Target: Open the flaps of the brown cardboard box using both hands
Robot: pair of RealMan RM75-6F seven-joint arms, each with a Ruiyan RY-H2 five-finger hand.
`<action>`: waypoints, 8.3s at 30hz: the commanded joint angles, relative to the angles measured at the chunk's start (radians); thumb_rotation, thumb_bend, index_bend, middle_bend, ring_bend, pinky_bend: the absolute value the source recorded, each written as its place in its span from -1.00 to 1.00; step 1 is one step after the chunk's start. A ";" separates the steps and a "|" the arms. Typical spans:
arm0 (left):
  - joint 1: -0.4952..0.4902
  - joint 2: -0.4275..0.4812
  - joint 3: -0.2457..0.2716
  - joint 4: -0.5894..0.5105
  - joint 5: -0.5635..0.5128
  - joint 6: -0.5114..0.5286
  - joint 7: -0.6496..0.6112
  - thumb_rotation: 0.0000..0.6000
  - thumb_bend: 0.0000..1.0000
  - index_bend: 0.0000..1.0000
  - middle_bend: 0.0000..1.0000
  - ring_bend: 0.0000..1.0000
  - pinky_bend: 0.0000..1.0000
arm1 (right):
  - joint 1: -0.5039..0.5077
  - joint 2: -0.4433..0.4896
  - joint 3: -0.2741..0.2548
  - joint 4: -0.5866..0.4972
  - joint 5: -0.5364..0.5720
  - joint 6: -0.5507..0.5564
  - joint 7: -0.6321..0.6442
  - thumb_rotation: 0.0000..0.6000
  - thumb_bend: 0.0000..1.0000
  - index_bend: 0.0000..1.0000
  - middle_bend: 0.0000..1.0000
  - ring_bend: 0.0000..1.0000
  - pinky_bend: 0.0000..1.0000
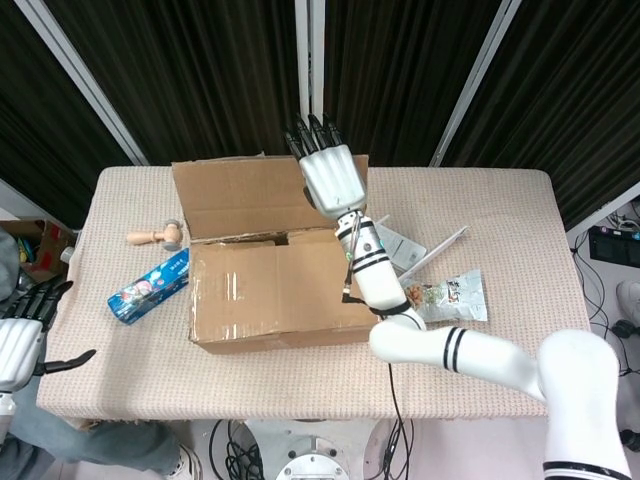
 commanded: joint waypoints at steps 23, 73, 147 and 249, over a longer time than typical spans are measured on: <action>-0.468 0.034 -0.230 -0.174 -0.147 -0.506 -0.238 1.00 -0.82 -0.82 -0.69 -0.80 -0.58 | -0.898 0.772 -0.254 -0.549 -0.666 0.650 0.875 1.00 -0.60 -1.00 -1.00 -1.00 -1.00; -0.674 -0.117 -0.229 -0.123 -0.337 -0.706 -0.155 -0.42 -1.00 -0.68 -0.20 -0.80 -0.61 | -1.081 0.683 -0.257 -0.309 -0.729 0.809 1.092 1.00 -0.60 -1.00 -1.00 -1.00 -1.00; -0.545 0.053 -0.120 -0.333 -0.113 -0.461 -0.207 0.67 -0.96 -0.57 -0.56 -0.71 -0.59 | -1.122 0.678 -0.252 -0.284 -0.740 0.808 1.182 1.00 -0.60 -1.00 -1.00 -1.00 -1.00; -1.169 -0.751 -0.505 0.269 -0.439 -0.432 0.258 1.00 -1.00 -1.00 -1.00 -0.91 -0.62 | -1.157 0.684 -0.206 -0.178 -0.645 0.755 1.376 1.00 -0.60 -1.00 -1.00 -1.00 -1.00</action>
